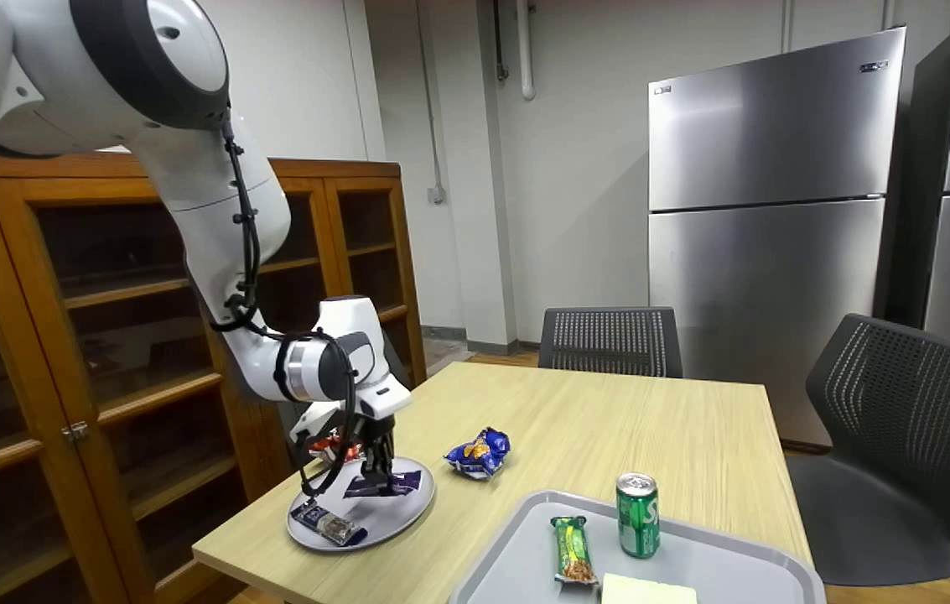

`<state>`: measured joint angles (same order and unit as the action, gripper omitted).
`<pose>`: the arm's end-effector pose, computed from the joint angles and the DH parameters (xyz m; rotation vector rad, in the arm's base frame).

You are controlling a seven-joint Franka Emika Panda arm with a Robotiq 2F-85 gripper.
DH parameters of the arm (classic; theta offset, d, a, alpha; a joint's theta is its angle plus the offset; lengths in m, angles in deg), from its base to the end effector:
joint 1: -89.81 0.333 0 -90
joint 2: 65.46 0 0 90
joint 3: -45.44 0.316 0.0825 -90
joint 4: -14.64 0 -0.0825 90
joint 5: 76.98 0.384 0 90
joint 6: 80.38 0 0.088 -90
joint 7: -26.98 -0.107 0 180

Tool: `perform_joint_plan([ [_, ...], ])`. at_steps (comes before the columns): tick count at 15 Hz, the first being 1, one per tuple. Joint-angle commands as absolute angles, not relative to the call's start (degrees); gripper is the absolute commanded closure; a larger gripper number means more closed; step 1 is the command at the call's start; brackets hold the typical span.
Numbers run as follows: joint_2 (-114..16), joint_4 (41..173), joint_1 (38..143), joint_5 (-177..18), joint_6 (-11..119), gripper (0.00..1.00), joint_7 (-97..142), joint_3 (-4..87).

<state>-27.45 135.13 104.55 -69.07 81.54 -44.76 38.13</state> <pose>0.5687 0.0646 0.1059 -2.5539 1.7904 -0.1131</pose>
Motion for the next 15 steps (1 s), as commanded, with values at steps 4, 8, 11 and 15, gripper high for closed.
perform_joint_plan([
  [4, -32.87, 138.46, 101.14, -66.96, 81.62, 0.96, -44.08, 38.29],
  [8, -32.72, 137.72, 98.32, -65.64, 81.72, 0.96, -44.52, 37.19],
  [11, -31.72, 136.72, 96.08, -64.32, 81.63, 0.96, -44.89, 36.46],
  [15, -30.28, 135.84, 94.54, -62.86, 81.69, 0.96, -45.74, 35.61],
])
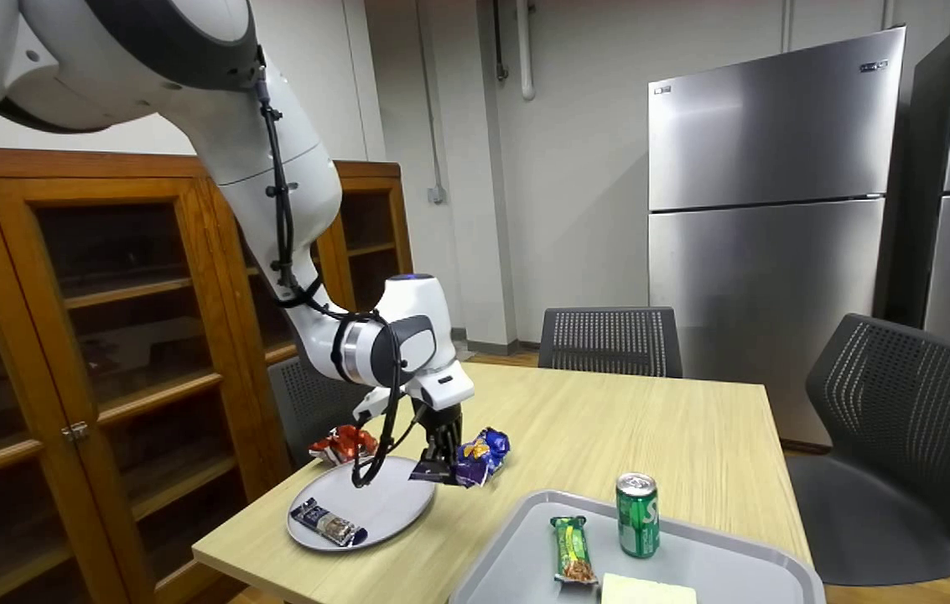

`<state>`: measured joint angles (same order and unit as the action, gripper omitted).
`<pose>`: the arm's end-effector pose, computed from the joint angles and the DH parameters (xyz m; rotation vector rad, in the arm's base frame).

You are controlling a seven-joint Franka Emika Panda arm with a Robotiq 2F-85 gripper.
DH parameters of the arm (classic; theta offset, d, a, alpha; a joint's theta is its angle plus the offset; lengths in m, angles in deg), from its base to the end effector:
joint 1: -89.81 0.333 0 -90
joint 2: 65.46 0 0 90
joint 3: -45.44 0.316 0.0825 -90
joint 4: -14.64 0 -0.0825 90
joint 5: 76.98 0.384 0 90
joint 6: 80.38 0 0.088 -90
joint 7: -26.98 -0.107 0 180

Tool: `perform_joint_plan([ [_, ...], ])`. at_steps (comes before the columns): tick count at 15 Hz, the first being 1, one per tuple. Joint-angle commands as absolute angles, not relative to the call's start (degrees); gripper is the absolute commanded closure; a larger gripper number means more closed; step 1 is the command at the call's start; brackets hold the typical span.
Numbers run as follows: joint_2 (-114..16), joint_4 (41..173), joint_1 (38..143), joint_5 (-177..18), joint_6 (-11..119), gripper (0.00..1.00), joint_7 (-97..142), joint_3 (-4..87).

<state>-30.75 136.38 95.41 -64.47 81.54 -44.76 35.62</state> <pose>0.5730 -0.0554 0.1341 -2.2662 2.0997 -0.1582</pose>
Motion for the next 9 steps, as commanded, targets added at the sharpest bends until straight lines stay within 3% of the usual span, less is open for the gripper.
perform_joint_plan([
  [1, -29.92, 135.59, 94.32, -62.56, 81.60, 0.96, -45.95, 35.47],
  [9, -26.38, 134.79, 94.87, -59.26, 84.59, 0.96, -53.34, 34.06],
])
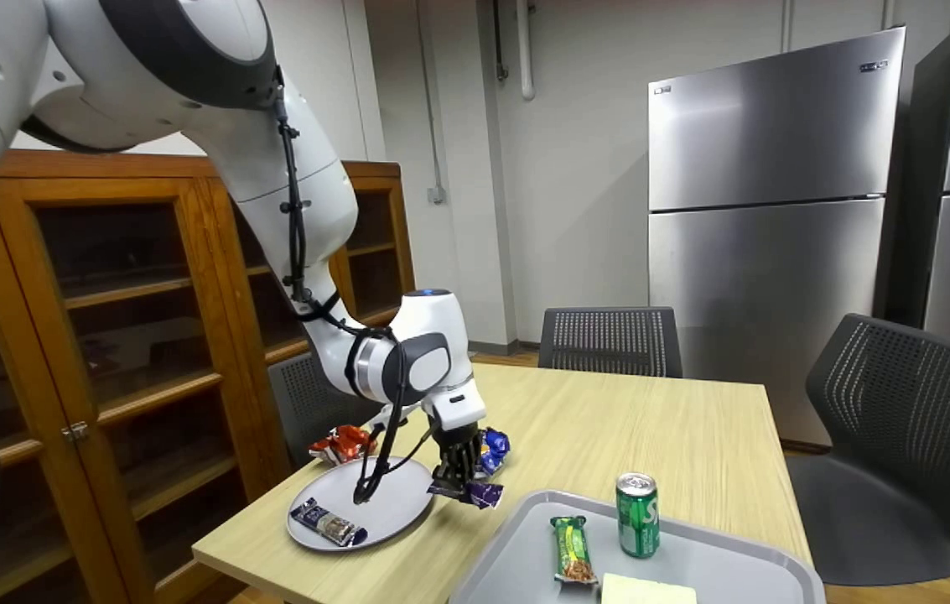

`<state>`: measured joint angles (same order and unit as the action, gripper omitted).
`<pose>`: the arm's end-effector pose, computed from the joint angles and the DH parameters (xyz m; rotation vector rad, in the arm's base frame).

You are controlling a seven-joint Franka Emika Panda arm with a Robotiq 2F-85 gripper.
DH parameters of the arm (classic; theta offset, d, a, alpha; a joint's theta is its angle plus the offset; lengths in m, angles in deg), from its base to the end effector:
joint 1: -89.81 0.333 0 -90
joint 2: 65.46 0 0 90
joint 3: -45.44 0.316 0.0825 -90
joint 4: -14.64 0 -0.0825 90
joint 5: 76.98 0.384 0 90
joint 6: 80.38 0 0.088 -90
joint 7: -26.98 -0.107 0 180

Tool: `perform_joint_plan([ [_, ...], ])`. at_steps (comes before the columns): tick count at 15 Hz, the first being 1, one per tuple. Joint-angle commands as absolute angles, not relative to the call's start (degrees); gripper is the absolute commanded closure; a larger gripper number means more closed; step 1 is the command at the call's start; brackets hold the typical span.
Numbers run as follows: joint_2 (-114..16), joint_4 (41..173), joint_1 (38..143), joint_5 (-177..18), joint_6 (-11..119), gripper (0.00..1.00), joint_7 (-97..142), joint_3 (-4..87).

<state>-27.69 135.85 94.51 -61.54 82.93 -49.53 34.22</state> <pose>0.5651 -0.0827 0.1113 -2.0968 2.2886 -0.1522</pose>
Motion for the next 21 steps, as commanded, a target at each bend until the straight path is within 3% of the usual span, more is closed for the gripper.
perform_joint_plan([
  [1, -25.99, 134.72, 94.72, -58.56, 85.13, 0.96, -54.15, 34.24],
  [18, -23.68, 134.81, 94.46, -54.45, 90.75, 0.95, -59.66, 35.86],
  [19, -23.73, 134.81, 94.35, -54.41, 90.70, 0.60, -59.59, 36.04],
  [20, -23.79, 134.83, 94.21, -54.39, 90.59, 0.60, -59.47, 36.22],
  [21, -23.81, 134.84, 94.15, -54.39, 90.52, 0.53, -59.41, 36.32],
])
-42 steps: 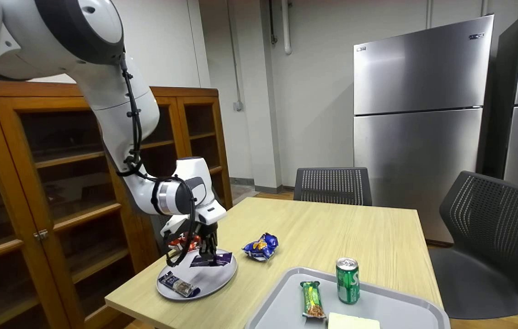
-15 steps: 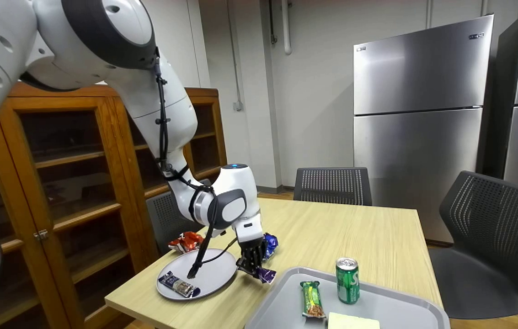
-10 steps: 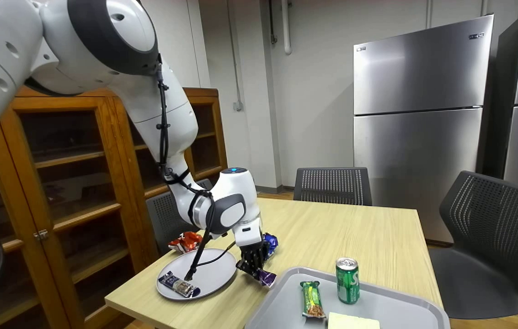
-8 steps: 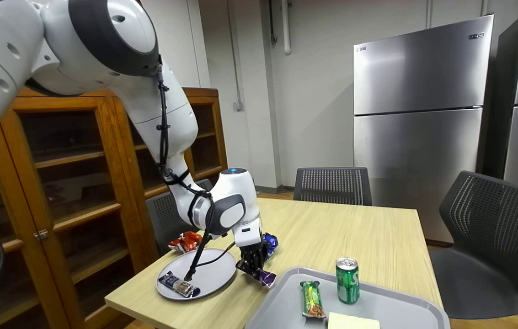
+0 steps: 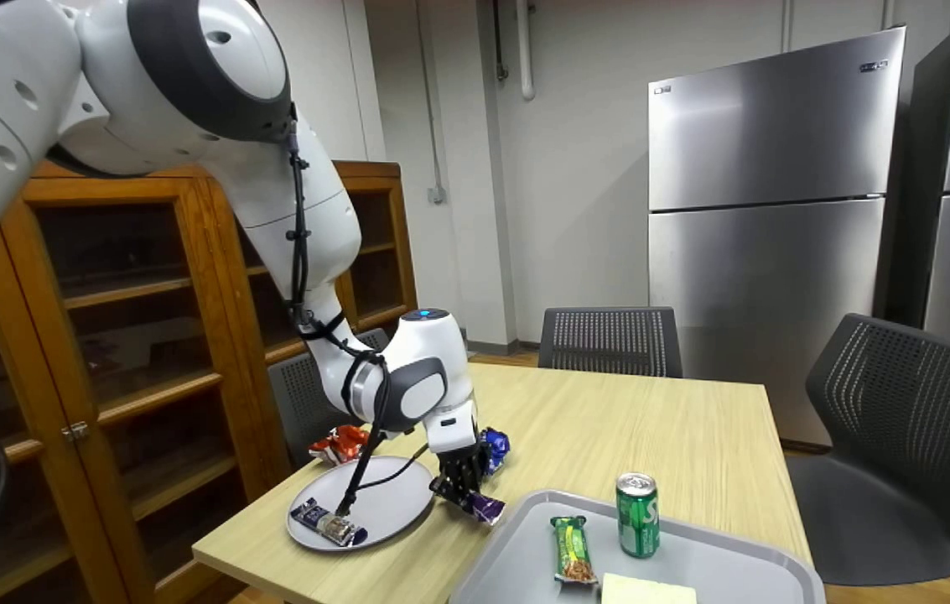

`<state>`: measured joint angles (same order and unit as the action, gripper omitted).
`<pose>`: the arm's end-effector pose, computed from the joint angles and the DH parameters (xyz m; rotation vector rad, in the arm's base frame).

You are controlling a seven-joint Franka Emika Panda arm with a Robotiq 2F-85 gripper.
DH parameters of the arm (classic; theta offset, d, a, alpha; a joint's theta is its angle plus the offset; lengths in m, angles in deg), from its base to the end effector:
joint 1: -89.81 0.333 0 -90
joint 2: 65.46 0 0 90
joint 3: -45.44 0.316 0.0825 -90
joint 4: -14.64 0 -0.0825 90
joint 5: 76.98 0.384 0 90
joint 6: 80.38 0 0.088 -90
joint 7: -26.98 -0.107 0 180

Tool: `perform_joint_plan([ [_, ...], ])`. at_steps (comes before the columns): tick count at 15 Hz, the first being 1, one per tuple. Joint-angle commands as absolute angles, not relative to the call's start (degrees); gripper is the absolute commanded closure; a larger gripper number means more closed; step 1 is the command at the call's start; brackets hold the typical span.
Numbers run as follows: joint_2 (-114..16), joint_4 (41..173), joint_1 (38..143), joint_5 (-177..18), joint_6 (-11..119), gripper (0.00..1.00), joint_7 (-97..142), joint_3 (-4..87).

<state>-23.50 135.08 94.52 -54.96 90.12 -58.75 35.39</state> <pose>0.5634 -0.0827 0.0858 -1.7560 2.4823 -0.2155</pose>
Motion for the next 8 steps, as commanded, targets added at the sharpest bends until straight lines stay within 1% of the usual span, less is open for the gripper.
perform_joint_plan([
  [1, -23.84, 134.88, 94.16, -54.42, 90.48, 0.47, -59.37, 36.38],
  [6, -25.35, 136.08, 94.28, -54.88, 90.34, 0.08, -58.33, 37.24],
  [7, -26.09, 136.68, 94.51, -55.01, 90.58, 0.02, -58.11, 37.31],
  [8, -26.80, 137.17, 94.62, -55.18, 90.77, 0.00, -57.73, 37.52],
])
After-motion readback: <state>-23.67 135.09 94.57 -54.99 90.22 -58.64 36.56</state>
